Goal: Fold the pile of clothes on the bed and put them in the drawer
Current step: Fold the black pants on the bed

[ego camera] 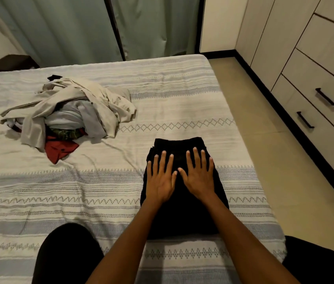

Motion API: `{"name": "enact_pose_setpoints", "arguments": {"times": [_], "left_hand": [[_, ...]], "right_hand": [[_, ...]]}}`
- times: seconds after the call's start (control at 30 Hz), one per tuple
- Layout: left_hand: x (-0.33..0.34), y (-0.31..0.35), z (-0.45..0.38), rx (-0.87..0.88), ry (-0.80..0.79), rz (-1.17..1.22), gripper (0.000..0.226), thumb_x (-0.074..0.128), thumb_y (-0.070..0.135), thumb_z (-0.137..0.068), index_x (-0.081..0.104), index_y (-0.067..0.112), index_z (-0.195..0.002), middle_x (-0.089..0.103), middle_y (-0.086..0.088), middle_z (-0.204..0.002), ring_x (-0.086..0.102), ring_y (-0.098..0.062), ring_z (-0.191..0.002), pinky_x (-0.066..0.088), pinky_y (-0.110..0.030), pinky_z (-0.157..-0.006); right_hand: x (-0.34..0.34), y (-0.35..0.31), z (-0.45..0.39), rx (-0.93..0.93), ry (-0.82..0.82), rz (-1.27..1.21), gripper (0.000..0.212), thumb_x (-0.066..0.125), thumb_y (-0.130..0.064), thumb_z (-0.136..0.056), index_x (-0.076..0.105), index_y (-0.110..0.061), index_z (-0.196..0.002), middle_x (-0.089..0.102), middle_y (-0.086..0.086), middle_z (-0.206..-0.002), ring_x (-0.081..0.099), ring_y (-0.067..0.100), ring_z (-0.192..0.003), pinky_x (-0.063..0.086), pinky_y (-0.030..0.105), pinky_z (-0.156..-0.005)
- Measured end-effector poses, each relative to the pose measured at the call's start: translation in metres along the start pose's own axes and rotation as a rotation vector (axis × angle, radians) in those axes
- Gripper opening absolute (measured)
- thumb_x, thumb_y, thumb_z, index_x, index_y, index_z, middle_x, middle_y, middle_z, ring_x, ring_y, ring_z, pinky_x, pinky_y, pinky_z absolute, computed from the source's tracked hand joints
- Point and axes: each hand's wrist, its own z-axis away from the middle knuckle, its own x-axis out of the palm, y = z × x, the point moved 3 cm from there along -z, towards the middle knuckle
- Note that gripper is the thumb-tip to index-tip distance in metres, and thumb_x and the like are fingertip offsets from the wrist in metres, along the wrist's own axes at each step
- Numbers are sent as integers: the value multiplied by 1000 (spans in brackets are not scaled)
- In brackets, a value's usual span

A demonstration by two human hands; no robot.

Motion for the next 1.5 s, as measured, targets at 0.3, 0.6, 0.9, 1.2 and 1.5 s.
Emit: {"name": "enact_pose_setpoints", "arguments": {"times": [0.3, 0.6, 0.9, 1.2, 1.5], "left_hand": [[40, -32, -36, -65, -206, 139, 66, 17, 64, -100, -4, 40, -157, -12, 12, -165, -17, -21, -152, -11, -44, -121], [18, -24, -36, -71, -305, 93, 68, 17, 66, -99, -7, 40, -157, -16, 10, -165, -22, -24, -150, -24, -47, -115], [15, -48, 75, 8, -288, 138, 75, 1, 75, -87, -5, 44, -155, -20, 16, -161, -15, -17, -151, -5, -47, -122], [2, -65, 131, 234, -421, 114, 105, 33, 94, -74, -15, 45, -153, -29, 13, -160, -25, -20, -149, -9, -45, -122], [-9, -65, 150, 310, -226, -27, 91, 53, 62, -80, 19, 27, -156, 15, 1, -165, 11, -23, -152, 16, -48, -123]], "right_hand": [[32, 11, -29, 88, -156, -58, 84, 10, -78, -89, -5, -34, -160, -7, 0, -169, -4, 29, -155, -2, 52, -123], [17, 19, -23, -8, -167, -177, 83, 18, -78, -91, 0, -35, -160, -9, -5, -168, -11, 22, -155, -8, 49, -123], [3, 57, 68, -128, -195, -225, 93, 12, -91, -79, 10, -43, -159, -1, -14, -167, -5, 15, -155, 3, 47, -125], [3, 102, 149, -255, -67, -271, 88, 39, -83, -88, 14, -38, -159, 8, -15, -167, 11, 11, -154, 18, 44, -125], [-4, 129, 180, -386, -161, -65, 115, 45, -93, -75, -10, -36, -159, -16, -16, -166, -9, 7, -153, 3, 37, -126]]}}
